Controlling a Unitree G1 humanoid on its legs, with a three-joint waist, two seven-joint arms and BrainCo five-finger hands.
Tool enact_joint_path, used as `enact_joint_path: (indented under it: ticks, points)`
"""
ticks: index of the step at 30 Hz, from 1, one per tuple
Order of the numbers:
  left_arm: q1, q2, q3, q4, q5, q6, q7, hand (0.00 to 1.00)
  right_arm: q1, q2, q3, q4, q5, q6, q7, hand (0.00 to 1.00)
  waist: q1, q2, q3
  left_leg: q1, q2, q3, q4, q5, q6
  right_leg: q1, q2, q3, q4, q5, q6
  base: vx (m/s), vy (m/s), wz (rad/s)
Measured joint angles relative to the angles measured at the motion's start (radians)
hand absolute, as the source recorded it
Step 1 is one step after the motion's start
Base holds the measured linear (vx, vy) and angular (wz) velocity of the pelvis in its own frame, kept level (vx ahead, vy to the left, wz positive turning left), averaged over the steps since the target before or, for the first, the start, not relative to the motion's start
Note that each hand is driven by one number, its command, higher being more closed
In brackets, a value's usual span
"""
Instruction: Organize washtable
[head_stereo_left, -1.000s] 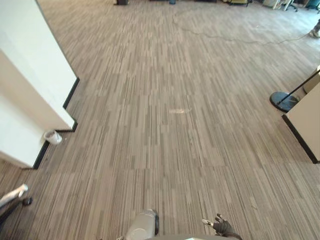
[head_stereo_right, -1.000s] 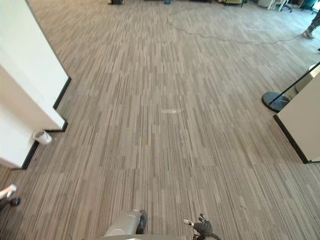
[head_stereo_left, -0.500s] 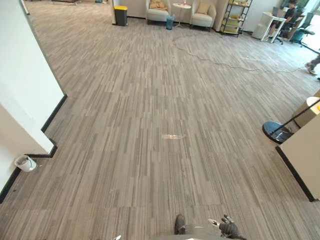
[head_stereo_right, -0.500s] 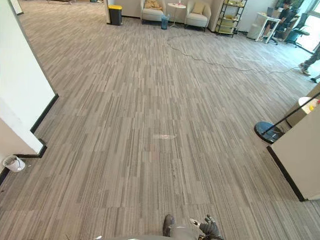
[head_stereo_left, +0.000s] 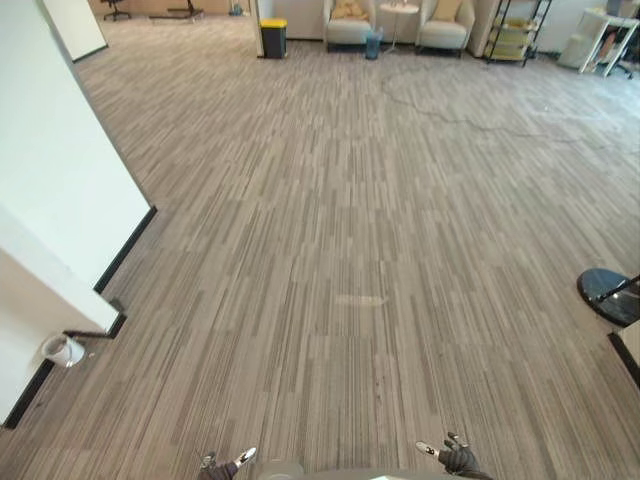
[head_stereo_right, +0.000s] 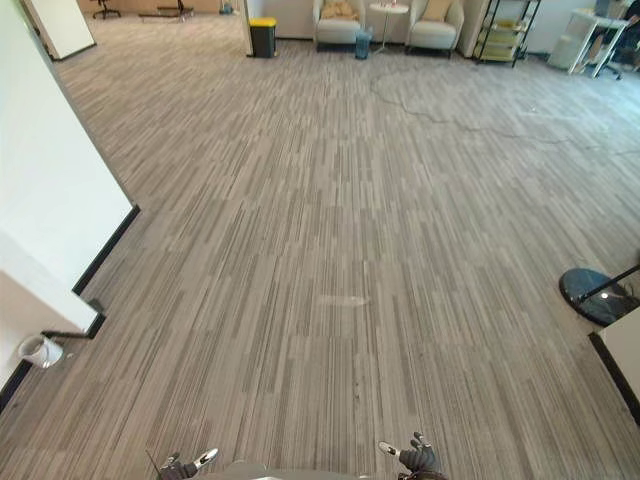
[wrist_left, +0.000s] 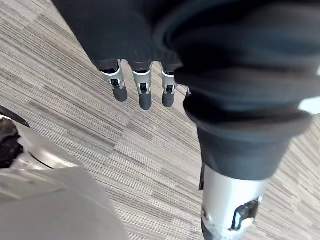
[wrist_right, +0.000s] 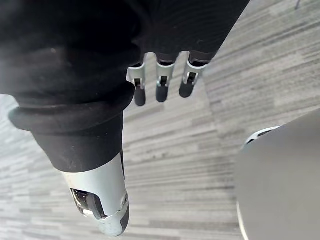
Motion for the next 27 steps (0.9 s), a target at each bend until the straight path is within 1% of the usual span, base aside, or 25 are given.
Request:
enact_joint_path:
  ticks: [1, 2, 3, 4, 5, 6, 7, 8, 9, 10, 11, 13, 14, 15, 17, 19, 20, 21, 22, 23, 24, 25, 26, 27]
  points:
    - [0.003, -0.002, -0.001, 0.001, 0.000, 0.000, 0.000, 0.00, -0.007, 0.001, -0.005, 0.005, 0.001, 0.001, 0.000, 0.00, 0.004, 0.004, 0.002, -0.047, -0.004, 0.028, -0.043, -0.040, 0.001, 0.029, -0.006, 0.014, -0.020, 0.000, 0.001, 0.23, -0.006, -0.39]
    - [0.005, -0.003, -0.003, 0.001, 0.000, 0.000, 0.000, 0.00, -0.009, 0.004, -0.007, 0.005, 0.000, 0.001, 0.000, 0.00, 0.009, 0.004, 0.003, -0.061, -0.007, 0.044, -0.088, -0.053, 0.001, 0.042, -0.012, 0.018, -0.031, -0.002, 0.004, 0.21, 0.056, -0.38]
    - [0.007, -0.003, -0.009, 0.000, -0.008, -0.001, 0.000, 0.00, -0.006, 0.006, -0.012, 0.003, 0.001, 0.000, 0.000, 0.00, 0.015, 0.004, 0.003, -0.081, -0.022, 0.062, -0.220, -0.054, 0.001, 0.069, -0.024, 0.027, -0.051, -0.008, 0.016, 0.28, 0.150, -0.23]
    - [0.005, -0.003, -0.015, 0.000, -0.010, -0.002, 0.000, 0.00, -0.001, 0.007, -0.019, 0.003, 0.001, 0.001, -0.001, 0.00, 0.021, 0.007, 0.008, -0.101, -0.045, 0.059, -0.364, -0.050, -0.001, 0.089, -0.038, 0.029, -0.058, -0.027, 0.040, 0.24, 0.137, -0.10]
    - [0.005, -0.003, -0.019, -0.001, -0.012, -0.003, 0.000, 0.00, 0.002, 0.007, -0.021, 0.003, 0.001, 0.002, -0.002, 0.00, 0.020, 0.006, 0.008, -0.109, -0.057, 0.058, -0.433, -0.046, 0.003, 0.098, -0.047, 0.027, -0.057, -0.040, 0.048, 0.27, 0.195, 0.06]
    - [0.009, -0.002, -0.030, 0.000, -0.020, -0.004, -0.001, 0.00, 0.007, 0.011, -0.026, 0.005, 0.001, 0.004, -0.004, 0.00, 0.025, -0.001, 0.008, -0.114, -0.079, 0.060, -0.505, 0.034, 0.014, 0.117, -0.071, 0.028, -0.052, -0.066, 0.069, 0.27, 0.209, 0.11]
    - [0.024, 0.013, -0.033, 0.000, -0.020, -0.004, -0.001, 0.00, 0.010, 0.021, -0.021, 0.004, 0.000, 0.004, -0.008, 0.00, 0.024, -0.019, 0.005, -0.100, -0.117, 0.082, -0.528, 0.054, 0.030, 0.129, -0.105, 0.042, -0.054, -0.085, 0.087, 0.35, 0.257, 0.11]
    - [0.024, 0.017, -0.034, 0.001, -0.020, -0.005, 0.000, 0.00, 0.006, 0.025, -0.015, 0.002, 0.000, 0.003, -0.012, 0.00, 0.024, -0.018, -0.001, -0.101, -0.127, 0.090, -0.530, 0.051, 0.035, 0.131, -0.115, 0.054, -0.058, -0.085, 0.086, 0.43, 0.245, 0.07]
    - [0.018, 0.017, -0.034, 0.000, -0.020, -0.005, -0.001, 0.00, 0.000, 0.028, 0.001, 0.000, -0.001, 0.001, -0.014, 0.00, 0.024, -0.035, -0.004, -0.106, -0.133, 0.100, -0.509, 0.037, 0.059, 0.134, -0.121, 0.087, -0.079, -0.063, 0.086, 0.42, 0.237, 0.00]
    - [0.017, 0.018, -0.033, 0.000, -0.021, -0.005, -0.001, 0.00, -0.006, 0.031, 0.001, 0.000, -0.001, 0.001, -0.015, 0.00, 0.031, -0.036, -0.004, -0.114, -0.134, 0.107, -0.496, 0.032, 0.069, 0.134, -0.122, 0.109, -0.087, -0.050, 0.085, 0.51, 0.329, -0.17]
    - [0.019, 0.017, -0.032, 0.002, -0.020, -0.004, -0.003, 0.00, -0.008, 0.035, -0.003, -0.002, -0.001, 0.001, -0.015, 0.00, 0.054, -0.036, -0.004, -0.100, -0.137, 0.132, -0.485, 0.022, 0.084, 0.138, -0.133, 0.171, -0.082, -0.016, 0.104, 0.38, 0.285, -0.20]
    - [0.025, 0.017, -0.033, 0.002, -0.020, -0.004, -0.004, 0.00, -0.009, 0.034, -0.006, -0.003, -0.001, 0.000, -0.015, 0.00, 0.055, -0.036, -0.004, -0.075, -0.141, 0.150, -0.492, 0.016, 0.094, 0.143, -0.140, 0.206, -0.074, 0.002, 0.103, 0.26, 0.198, -0.17]
    - [0.035, 0.018, -0.033, 0.002, -0.020, -0.005, -0.004, 0.00, -0.008, 0.035, -0.010, -0.003, -0.002, 0.000, -0.013, 0.00, 0.055, -0.039, -0.009, -0.049, -0.150, 0.169, -0.505, 0.010, 0.103, 0.140, -0.151, 0.232, -0.047, 0.012, 0.115, 0.21, 0.157, -0.20]
    - [0.036, 0.021, -0.033, 0.004, -0.020, -0.004, -0.005, 0.00, -0.008, 0.034, -0.023, -0.002, -0.002, -0.002, -0.013, 0.00, 0.053, -0.040, -0.010, -0.040, -0.158, 0.170, -0.509, 0.010, 0.103, 0.132, -0.156, 0.242, -0.025, 0.013, 0.117, 0.22, 0.155, -0.23]
    - [0.034, 0.030, -0.035, 0.019, -0.019, -0.004, -0.005, 0.00, -0.005, 0.028, -0.051, 0.008, -0.002, -0.003, -0.012, 0.00, 0.051, -0.033, -0.016, -0.021, -0.164, 0.172, -0.535, 0.005, 0.111, 0.099, -0.159, 0.266, 0.041, 0.018, 0.126, 0.11, 0.079, -0.17]
    - [0.036, 0.037, -0.042, 0.035, -0.019, -0.003, -0.006, 0.00, 0.018, 0.020, -0.082, 0.017, -0.004, -0.003, -0.011, 0.00, 0.050, -0.028, -0.029, 0.031, -0.180, 0.170, -0.629, 0.002, 0.116, 0.021, -0.159, 0.296, 0.183, 0.033, 0.152, 0.13, 0.110, -0.16]
    - [0.036, 0.040, -0.045, 0.040, -0.019, -0.003, -0.006, 0.00, 0.022, 0.018, -0.088, 0.025, -0.007, -0.003, -0.011, 0.00, 0.049, -0.028, -0.031, 0.045, -0.185, 0.169, -0.648, 0.001, 0.119, 0.005, -0.160, 0.300, 0.218, 0.038, 0.160, 0.14, 0.097, -0.10]
    - [0.044, 0.047, -0.047, 0.043, -0.019, -0.001, -0.007, 0.00, 0.027, 0.015, -0.099, 0.043, -0.004, -0.002, -0.008, 0.00, 0.047, -0.033, -0.040, 0.067, -0.199, 0.170, -0.673, 0.002, 0.122, -0.022, -0.166, 0.314, 0.285, 0.049, 0.179, 0.11, 0.069, -0.05]
    - [0.047, 0.049, -0.047, 0.043, -0.019, -0.001, -0.007, 0.00, 0.027, 0.012, -0.107, 0.048, -0.005, -0.002, -0.007, 0.00, 0.045, -0.035, -0.044, 0.073, -0.204, 0.169, -0.677, 0.002, 0.122, -0.029, -0.167, 0.311, 0.303, 0.051, 0.183, 0.10, 0.065, -0.02]
    - [0.048, 0.051, -0.048, 0.043, -0.019, -0.001, -0.006, 0.00, 0.029, 0.010, -0.117, 0.052, -0.008, -0.003, -0.004, 0.00, 0.044, -0.039, -0.049, 0.081, -0.213, 0.164, -0.681, -0.001, 0.127, -0.031, -0.172, 0.298, 0.322, 0.053, 0.184, 0.07, 0.038, 0.10]
    - [0.049, 0.052, -0.048, 0.044, -0.020, -0.001, -0.006, 0.00, 0.025, 0.008, -0.127, 0.068, -0.008, -0.002, 0.002, 0.00, 0.042, -0.035, -0.054, 0.088, -0.217, 0.153, -0.685, -0.008, 0.137, -0.033, -0.181, 0.262, 0.339, 0.059, 0.175, 0.08, 0.027, 0.13]
    - [0.049, 0.050, -0.050, 0.054, -0.020, -0.001, -0.005, 0.00, 0.016, 0.005, -0.127, 0.087, -0.009, -0.002, 0.005, 0.00, 0.040, -0.029, -0.052, 0.111, -0.214, 0.136, -0.710, -0.012, 0.144, -0.037, -0.183, 0.215, 0.348, 0.008, 0.142, 0.07, 0.016, 0.08]
    - [0.050, 0.051, -0.053, 0.065, -0.019, -0.001, -0.005, 0.00, 0.013, 0.004, -0.122, 0.094, -0.010, -0.001, 0.006, 0.00, 0.041, -0.026, -0.056, 0.119, -0.207, 0.133, -0.722, -0.012, 0.145, -0.047, -0.181, 0.192, 0.342, -0.030, 0.125, 0.05, -0.017, -0.06]
    - [0.059, 0.059, -0.074, 0.085, -0.019, 0.000, -0.005, 0.00, 0.006, -0.002, -0.102, 0.103, -0.010, -0.002, 0.007, 0.00, 0.039, -0.020, -0.063, 0.136, -0.186, 0.131, -0.746, -0.015, 0.150, -0.088, -0.162, 0.152, 0.322, -0.087, 0.108, 0.04, -0.047, -0.13]
